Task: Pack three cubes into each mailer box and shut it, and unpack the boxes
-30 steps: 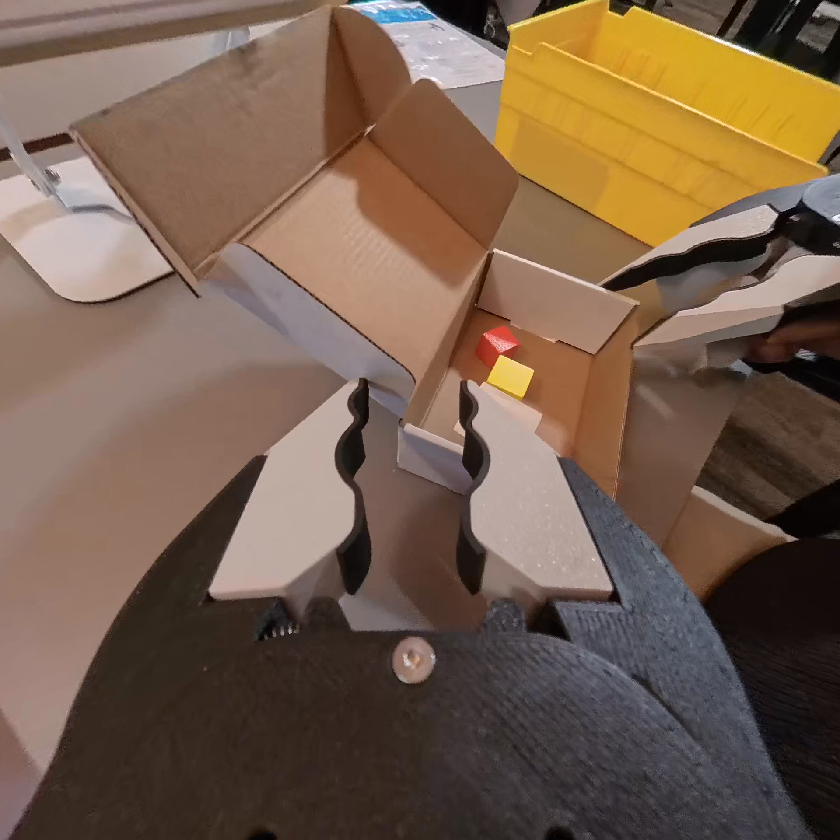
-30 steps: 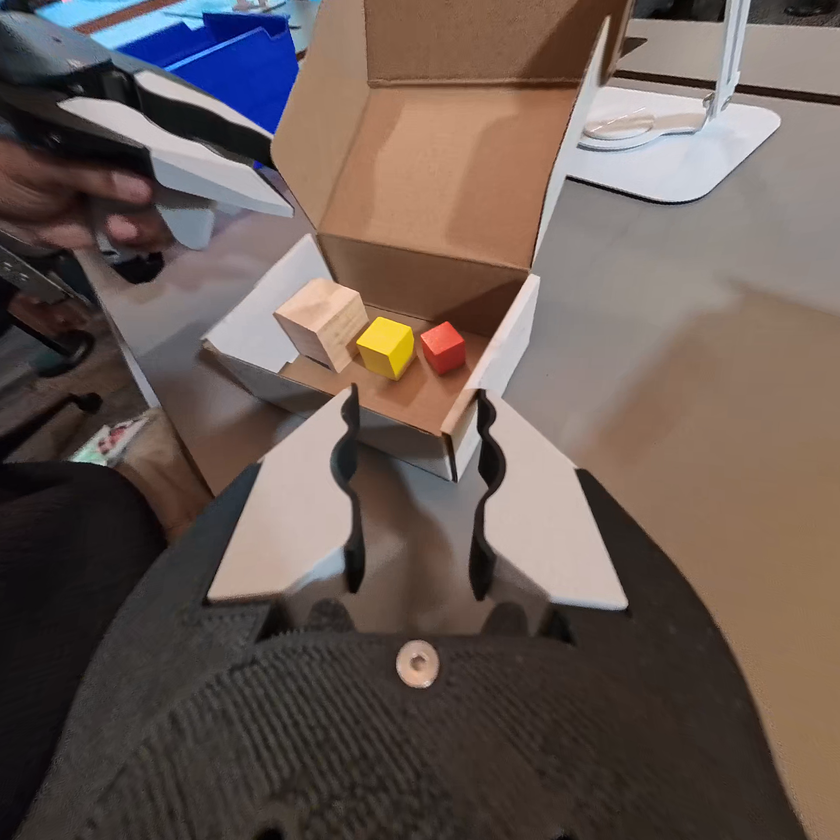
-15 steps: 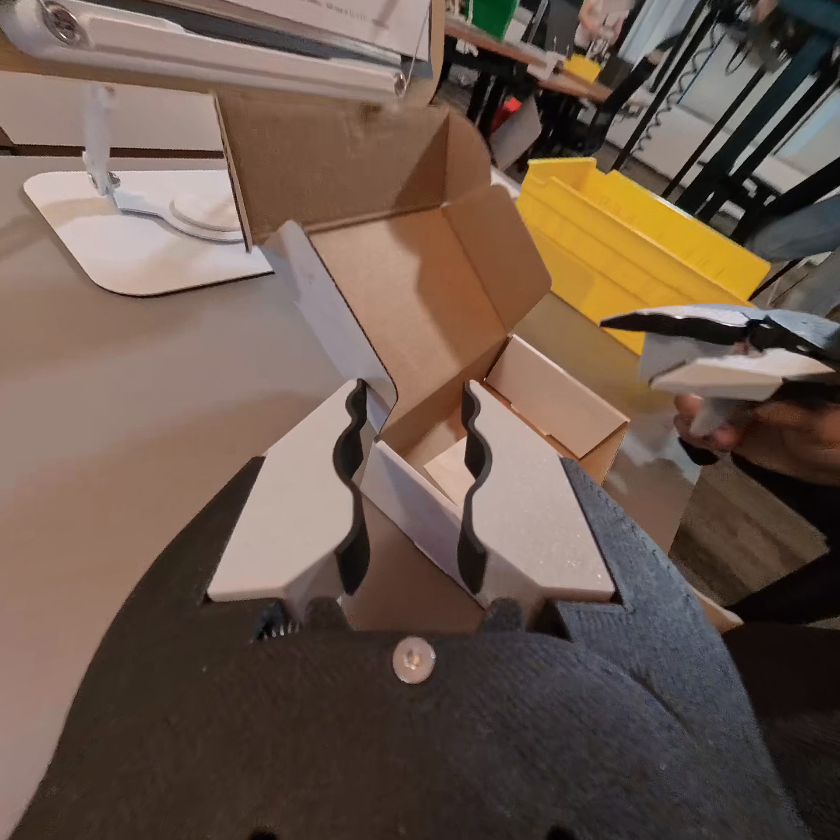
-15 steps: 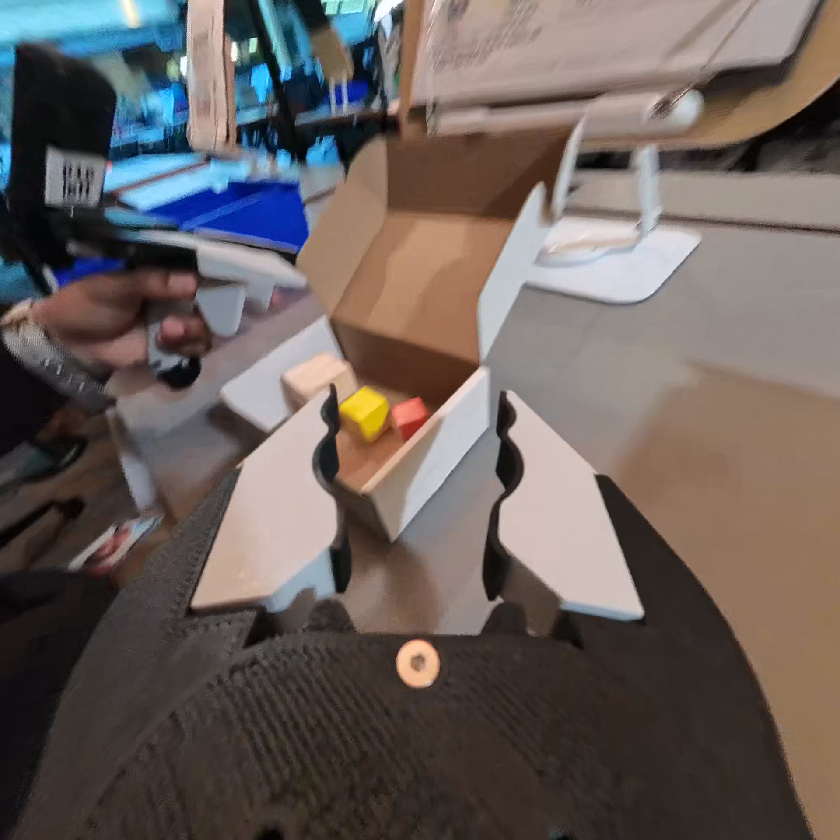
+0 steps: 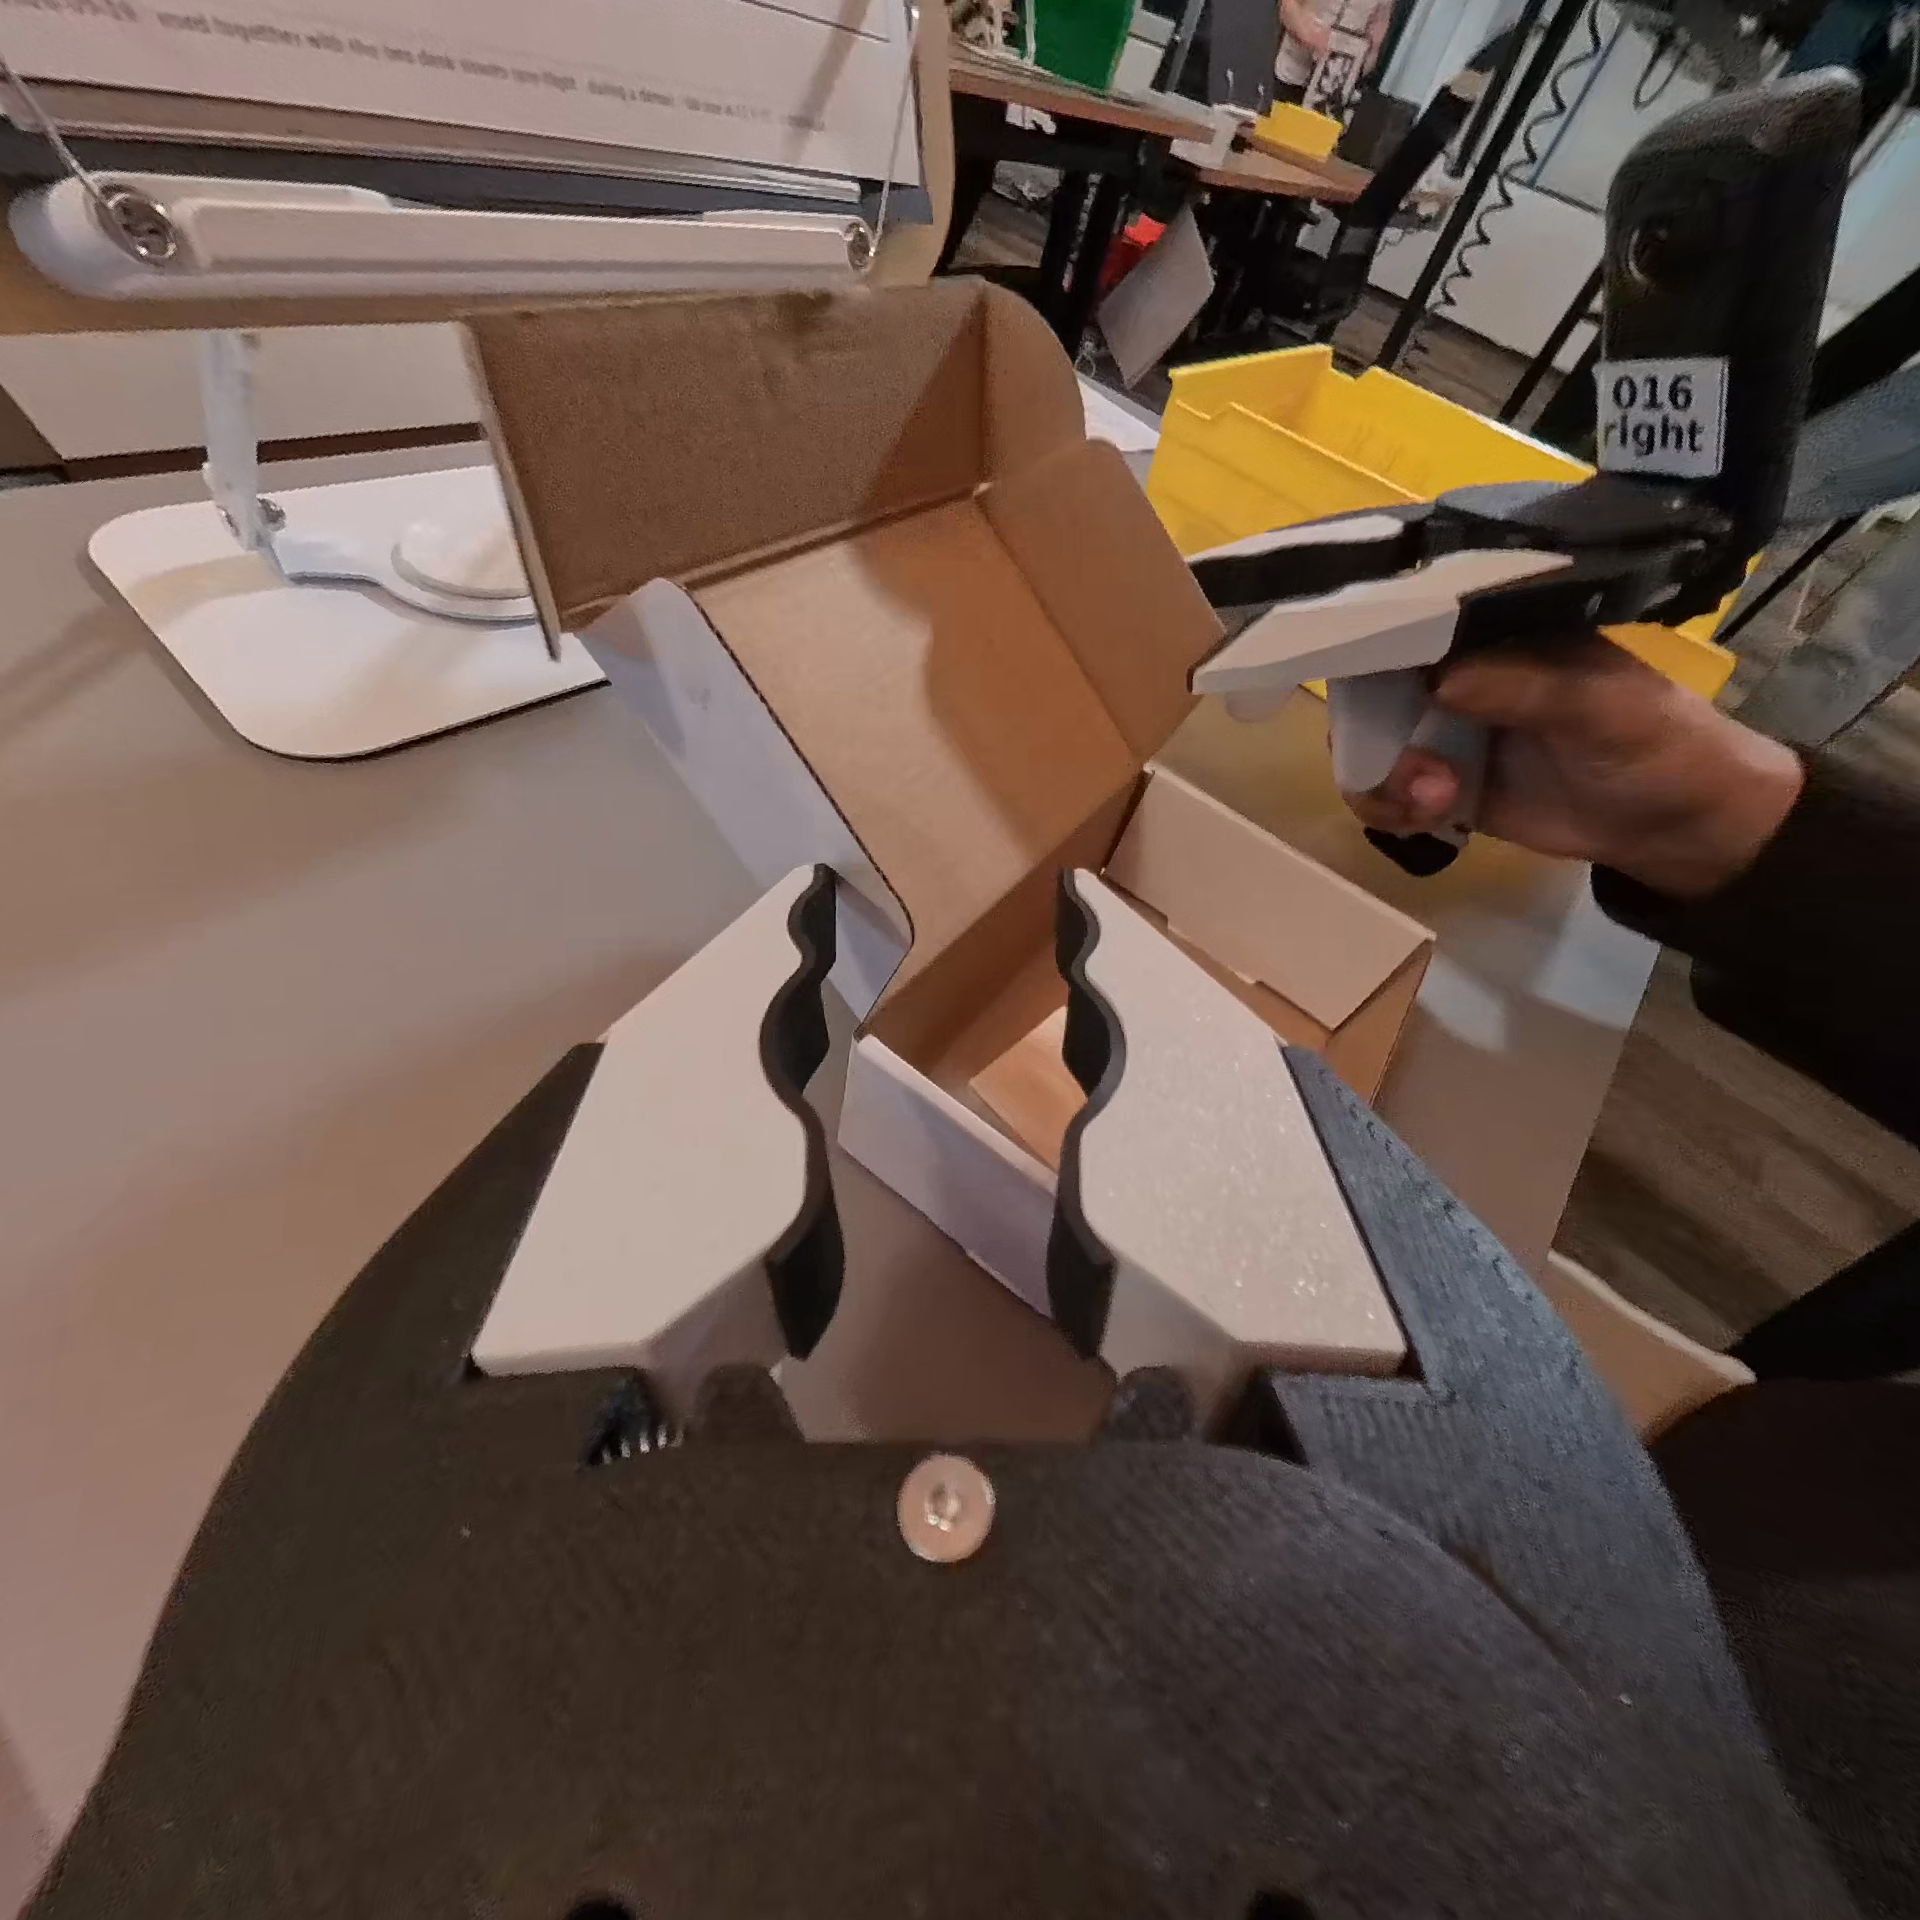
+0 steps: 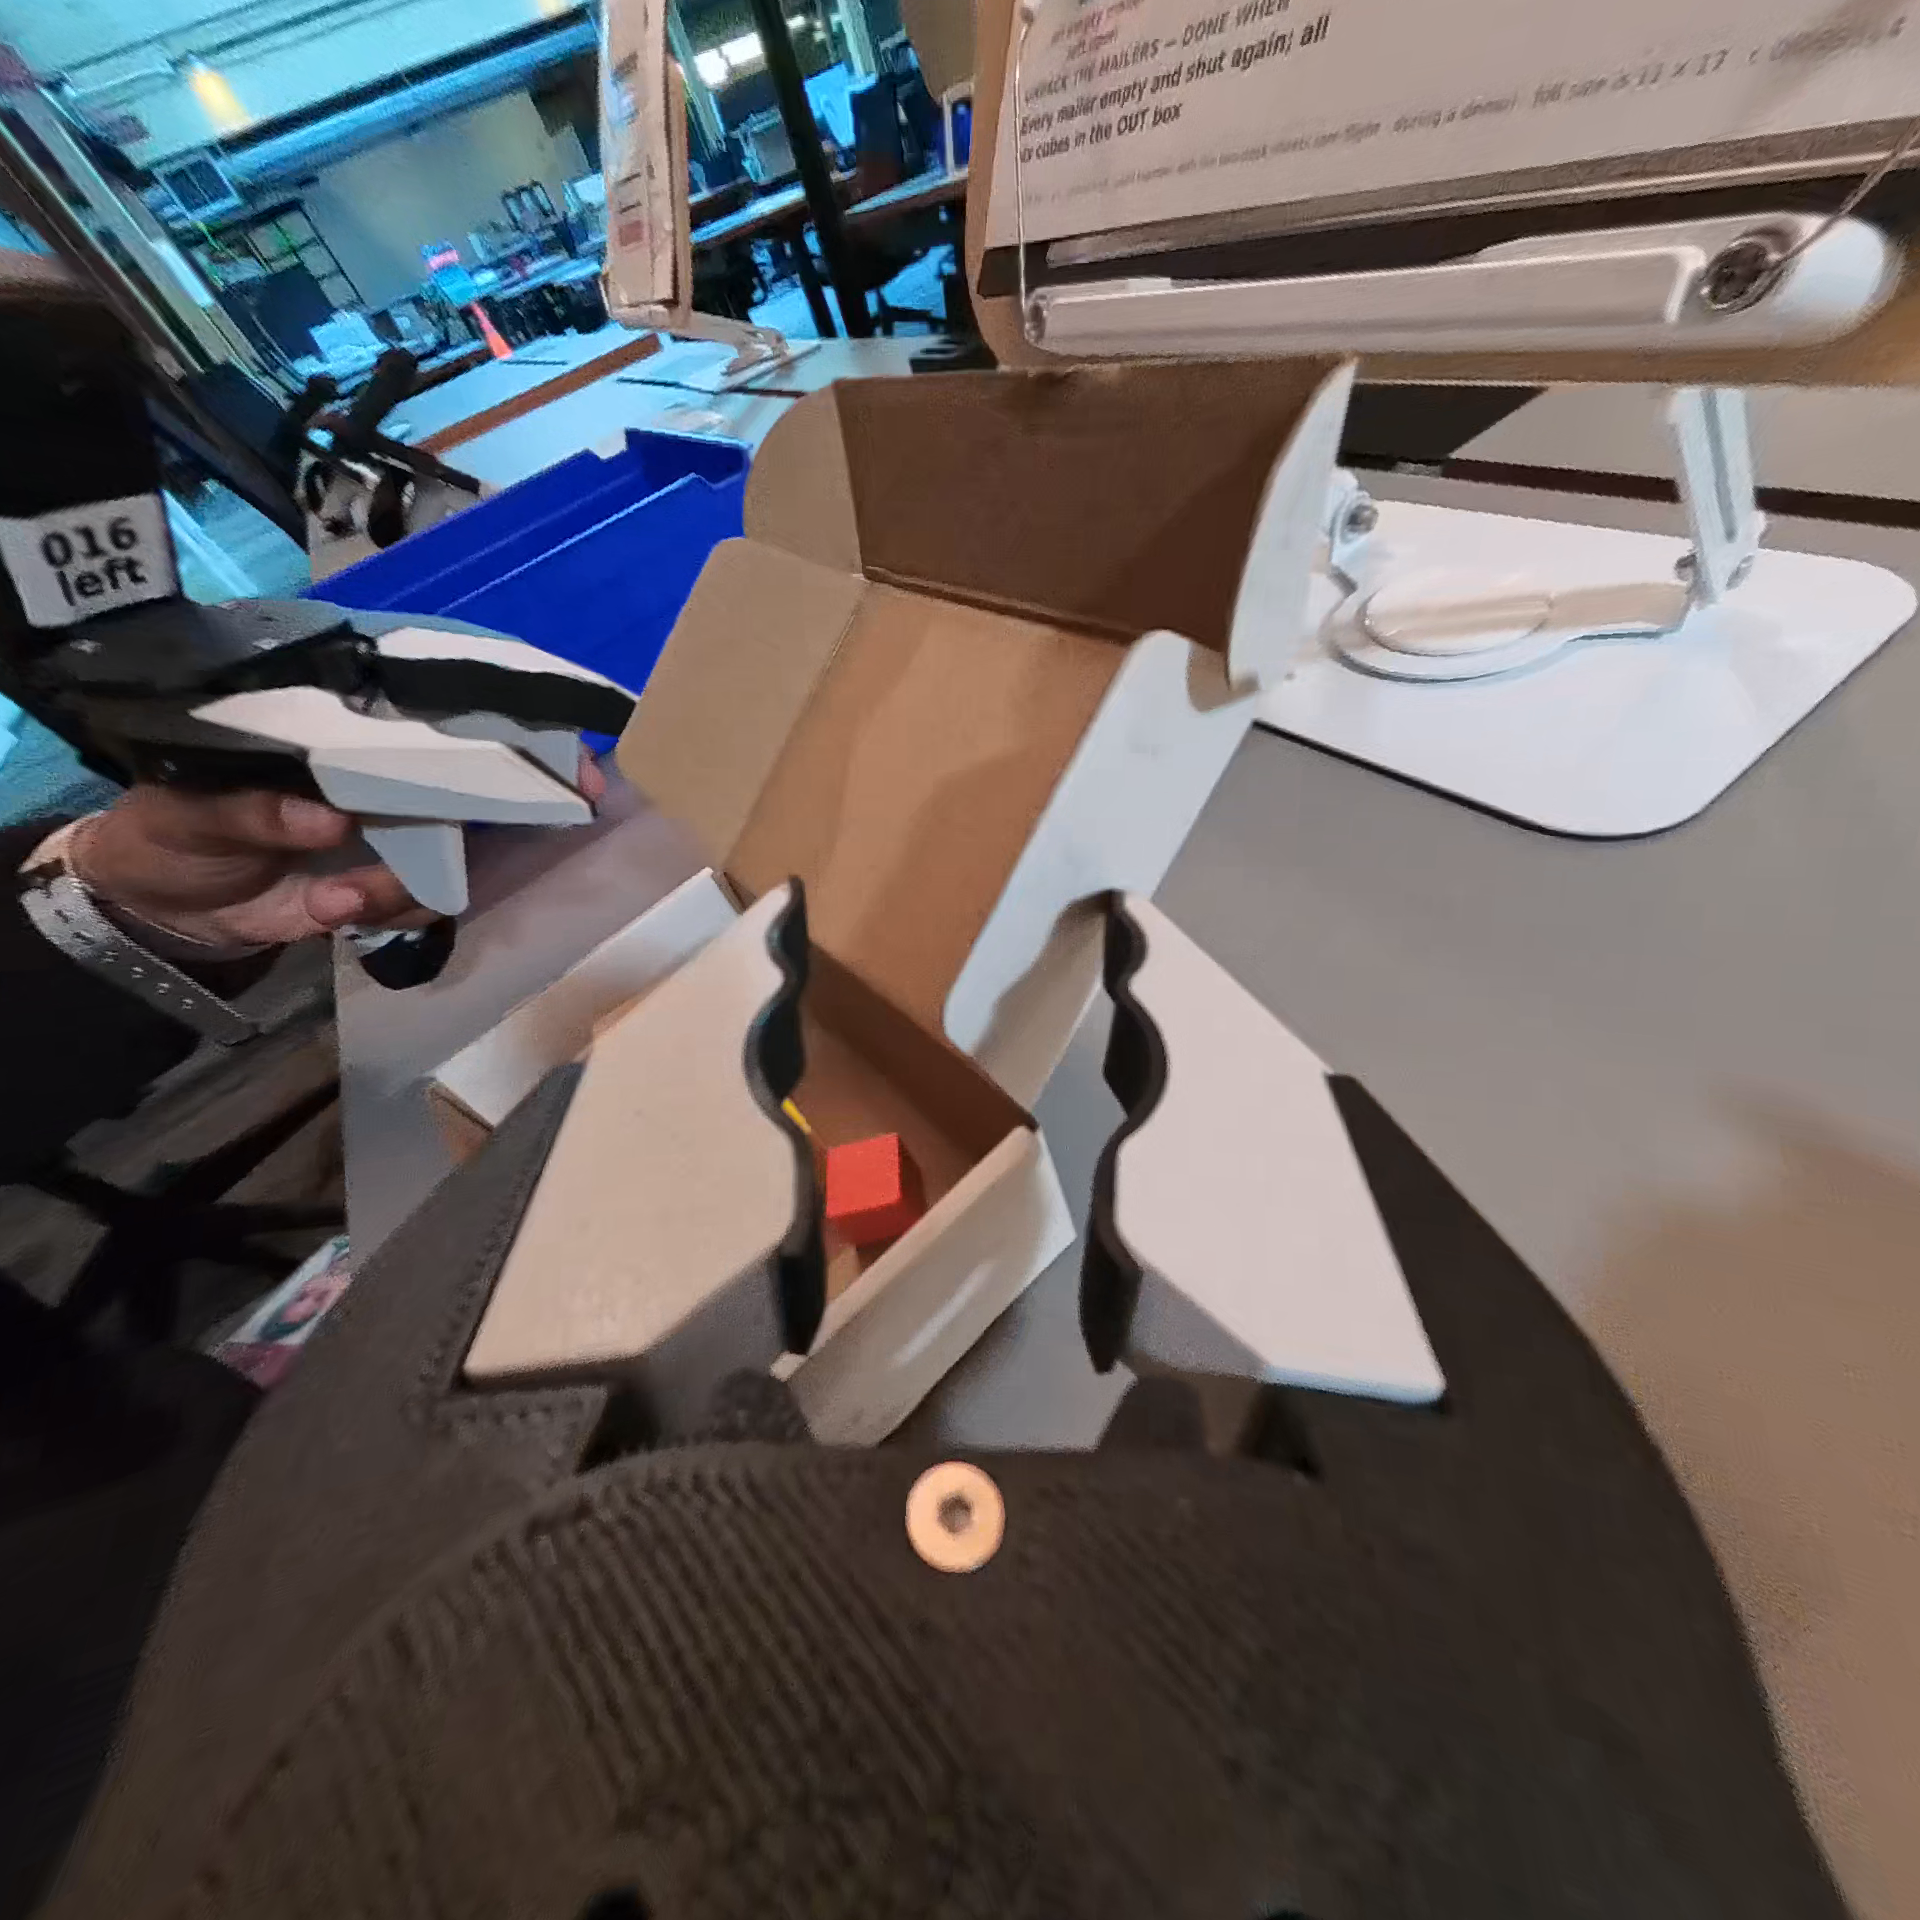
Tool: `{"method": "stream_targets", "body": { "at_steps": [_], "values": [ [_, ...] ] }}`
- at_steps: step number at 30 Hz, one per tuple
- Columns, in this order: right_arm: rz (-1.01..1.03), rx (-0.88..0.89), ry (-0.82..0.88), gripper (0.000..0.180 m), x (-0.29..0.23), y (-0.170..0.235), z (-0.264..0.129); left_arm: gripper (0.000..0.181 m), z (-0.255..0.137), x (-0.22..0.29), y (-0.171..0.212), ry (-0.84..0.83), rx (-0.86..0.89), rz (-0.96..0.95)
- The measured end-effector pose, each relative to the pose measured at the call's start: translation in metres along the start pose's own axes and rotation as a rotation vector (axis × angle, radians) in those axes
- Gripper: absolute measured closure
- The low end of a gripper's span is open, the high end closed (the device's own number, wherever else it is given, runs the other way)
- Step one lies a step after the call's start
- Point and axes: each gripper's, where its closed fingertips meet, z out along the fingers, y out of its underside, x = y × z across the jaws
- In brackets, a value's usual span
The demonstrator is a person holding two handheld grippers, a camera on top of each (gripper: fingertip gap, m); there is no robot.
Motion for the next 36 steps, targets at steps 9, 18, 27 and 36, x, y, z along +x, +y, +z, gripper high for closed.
{"method": "stream_targets", "body": {
  "at_steps": [9, 18, 27, 36],
  "values": [
    [0.040, 0.013, -0.109, 0.155, -0.022, 0.013, -0.036, 0.136, -0.016, 0.031, 0.026, 0.022, -0.093, 0.171],
    [-0.024, -0.100, -0.092, 0.128, -0.048, 0.043, -0.042, 0.125, -0.033, 0.057, 0.063, 0.031, -0.178, 0.344],
    [-0.035, -0.013, -0.007, 0.120, -0.045, 0.036, -0.062, 0.123, -0.049, 0.046, 0.041, 0.009, -0.070, 0.232],
    [-0.001, 0.079, -0.030, 0.118, -0.053, 0.024, -0.052, 0.113, -0.033, 0.058, 0.031, 0.017, -0.002, 0.162]
  ]
}}
